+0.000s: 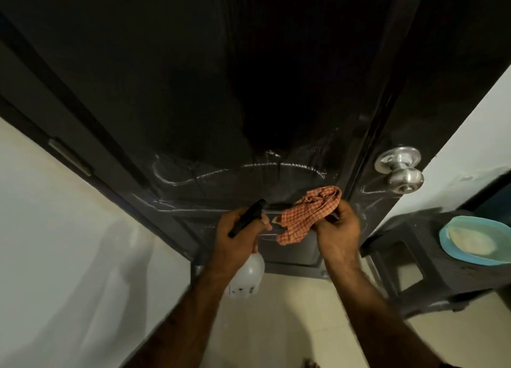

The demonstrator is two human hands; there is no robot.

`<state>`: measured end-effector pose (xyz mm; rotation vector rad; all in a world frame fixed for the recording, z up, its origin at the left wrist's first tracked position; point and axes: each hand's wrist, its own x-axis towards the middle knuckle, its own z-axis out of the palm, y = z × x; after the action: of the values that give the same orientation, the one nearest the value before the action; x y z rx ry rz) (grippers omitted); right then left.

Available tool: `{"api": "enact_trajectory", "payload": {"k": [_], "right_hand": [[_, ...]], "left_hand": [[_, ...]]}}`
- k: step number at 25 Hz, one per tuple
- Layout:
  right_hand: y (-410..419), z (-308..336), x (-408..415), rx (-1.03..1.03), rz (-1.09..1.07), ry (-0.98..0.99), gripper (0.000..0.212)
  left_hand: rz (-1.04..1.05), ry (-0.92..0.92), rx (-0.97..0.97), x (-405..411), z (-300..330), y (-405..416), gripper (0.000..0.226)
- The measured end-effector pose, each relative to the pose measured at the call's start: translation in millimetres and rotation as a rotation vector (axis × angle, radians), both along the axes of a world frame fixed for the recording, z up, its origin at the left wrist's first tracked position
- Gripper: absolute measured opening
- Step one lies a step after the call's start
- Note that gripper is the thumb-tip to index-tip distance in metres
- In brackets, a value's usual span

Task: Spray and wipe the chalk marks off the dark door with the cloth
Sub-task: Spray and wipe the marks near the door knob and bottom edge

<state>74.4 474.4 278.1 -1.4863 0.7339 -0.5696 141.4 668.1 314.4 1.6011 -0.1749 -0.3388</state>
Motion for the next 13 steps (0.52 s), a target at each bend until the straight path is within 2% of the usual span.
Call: {"api": "enact_trajectory", "payload": {"k": [3, 7, 9, 11, 13], "right_hand": [[4.2, -41.9, 19.8, 0.005, 0.001, -0.099, 0.030], [20.8, -115.8, 48.1, 0.028, 0.013, -0.247, 0.026], [26.5, -145.5, 61.7, 0.016, 0.011, -0.305, 0.024], [31.4, -166.7, 70.8, -0.002, 0.002, -0.365, 0.024], [34.4, -177.1, 77.1, -0.038, 0.004, -0.452, 0.024]], "left_hand": [[0.002, -0.044, -0.030, 21.0, -50.2, -5.3, 0.008], [0.046, -0.097, -0.080, 43.0, -132.8, -2.8, 0.037], [0.029, -0.145, -0.073, 52.9, -164.0, 1.4, 0.029], [-0.014, -0.212, -0.074, 62.9, -186.9, 5.1, 0.035], [-0.083, -0.338, -0.079, 72.4, -197.2, 4.8, 0.012]]}}
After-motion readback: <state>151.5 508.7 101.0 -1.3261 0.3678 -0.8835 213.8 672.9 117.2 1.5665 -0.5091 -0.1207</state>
